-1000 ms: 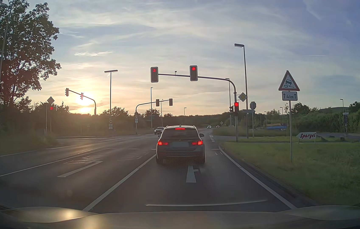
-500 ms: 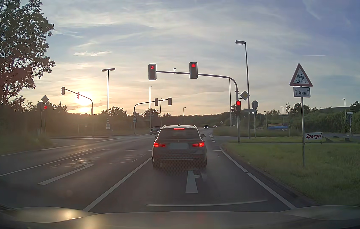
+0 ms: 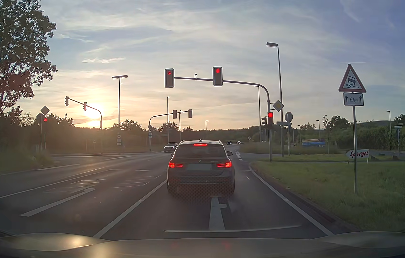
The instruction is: Follow the waypoints while adhering to traffic rules and regulations
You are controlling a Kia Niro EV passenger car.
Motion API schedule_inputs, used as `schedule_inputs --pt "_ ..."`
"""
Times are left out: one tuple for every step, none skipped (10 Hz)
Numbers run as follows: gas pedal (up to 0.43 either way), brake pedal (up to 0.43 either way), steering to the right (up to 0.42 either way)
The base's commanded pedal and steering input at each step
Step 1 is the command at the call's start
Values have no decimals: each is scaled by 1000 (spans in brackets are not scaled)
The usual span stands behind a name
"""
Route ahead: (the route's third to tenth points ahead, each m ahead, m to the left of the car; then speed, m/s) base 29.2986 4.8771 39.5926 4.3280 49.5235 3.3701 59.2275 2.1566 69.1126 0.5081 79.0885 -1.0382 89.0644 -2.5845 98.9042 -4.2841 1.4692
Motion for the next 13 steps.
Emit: schedule_inputs --pt "0 171 7" --pt "0 177 7" --pt "0 177 7" --pt "0 177 7" --pt "0 171 7" --pt "0 177 7" --pt "0 177 7" --pt "0 171 7" --pt "0 177 7" --pt "0 177 7" --pt "0 177 7" --pt "0 177 7" --pt "0 171 7"
